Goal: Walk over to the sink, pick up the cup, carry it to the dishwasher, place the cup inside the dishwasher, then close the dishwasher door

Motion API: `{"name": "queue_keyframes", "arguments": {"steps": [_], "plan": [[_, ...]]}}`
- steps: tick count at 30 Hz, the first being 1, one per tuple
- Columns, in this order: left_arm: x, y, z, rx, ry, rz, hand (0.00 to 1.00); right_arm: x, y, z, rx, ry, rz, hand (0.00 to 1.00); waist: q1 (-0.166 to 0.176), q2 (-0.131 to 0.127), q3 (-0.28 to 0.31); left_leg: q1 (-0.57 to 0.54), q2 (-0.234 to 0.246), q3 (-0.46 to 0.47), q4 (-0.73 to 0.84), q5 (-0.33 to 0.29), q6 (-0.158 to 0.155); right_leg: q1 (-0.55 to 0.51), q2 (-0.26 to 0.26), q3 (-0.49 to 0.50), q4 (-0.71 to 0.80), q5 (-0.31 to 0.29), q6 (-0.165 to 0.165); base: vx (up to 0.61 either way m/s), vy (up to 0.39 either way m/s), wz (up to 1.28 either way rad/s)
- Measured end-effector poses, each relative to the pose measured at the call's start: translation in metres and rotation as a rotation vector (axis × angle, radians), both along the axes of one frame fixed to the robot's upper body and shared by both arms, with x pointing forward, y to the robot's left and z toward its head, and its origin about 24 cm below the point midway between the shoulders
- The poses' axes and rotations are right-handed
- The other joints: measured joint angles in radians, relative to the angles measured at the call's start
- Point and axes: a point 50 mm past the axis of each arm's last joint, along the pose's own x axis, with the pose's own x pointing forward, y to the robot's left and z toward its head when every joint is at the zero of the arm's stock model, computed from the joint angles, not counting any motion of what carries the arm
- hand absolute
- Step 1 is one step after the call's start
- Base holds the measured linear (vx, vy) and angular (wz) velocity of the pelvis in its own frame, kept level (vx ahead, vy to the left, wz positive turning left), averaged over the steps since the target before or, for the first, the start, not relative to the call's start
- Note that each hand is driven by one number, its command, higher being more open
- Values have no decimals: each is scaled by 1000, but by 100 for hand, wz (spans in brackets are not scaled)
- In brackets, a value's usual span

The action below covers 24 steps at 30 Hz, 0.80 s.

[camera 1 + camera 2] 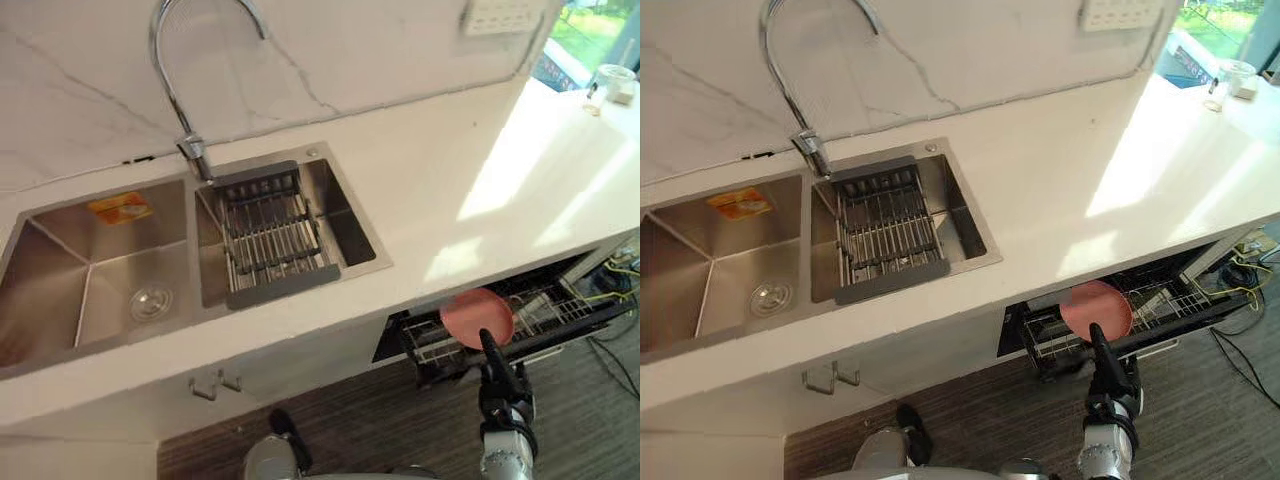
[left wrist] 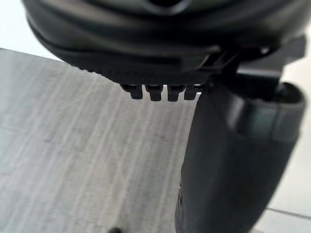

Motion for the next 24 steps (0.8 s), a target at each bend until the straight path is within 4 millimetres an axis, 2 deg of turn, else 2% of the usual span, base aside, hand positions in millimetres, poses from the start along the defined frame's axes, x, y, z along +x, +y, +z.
{"name": "queue_keyframes", "arguments": {"steps": [4,6,8,12,14,21,24], "plan": [[-1,-5,0,18,-11,7,100,28,1,9,15,-30,19,100,26,8,6,-19,1,-38,0,0,0,-17,1,0,12,0,-3,16,68,3],[10,-8,-1,13,-45,4,100,49,4,20,20,-63,36,100,31,22,15,-28,3,-56,-1,0,0,-22,5,-5,18,-1,-7,20,54,7],[18,-6,-1,19,-73,3,100,60,10,26,53,-97,37,100,38,31,20,-28,6,-68,-3,0,0,-23,9,-6,19,-3,-10,8,22,2],[36,-3,1,42,-123,-41,100,62,28,20,133,-101,51,100,37,45,28,-27,16,-74,-3,0,0,-22,18,-7,29,-12,-16,-1,5,1],[44,-1,3,59,-141,-91,100,63,29,21,140,-109,52,100,37,51,30,-23,20,-78,-3,0,0,-22,17,-8,47,-23,-18,-5,12,2],[41,-8,1,27,-128,-141,100,64,17,26,86,-121,83,100,37,77,39,-22,21,-88,5,0,0,-28,6,-8,71,-29,-21,-13,34,1],[35,-10,-1,1,-113,-138,100,62,17,28,26,-120,148,100,35,78,38,-17,18,-85,8,0,0,-30,-2,1,72,-29,-21,-1,41,-8]]}}
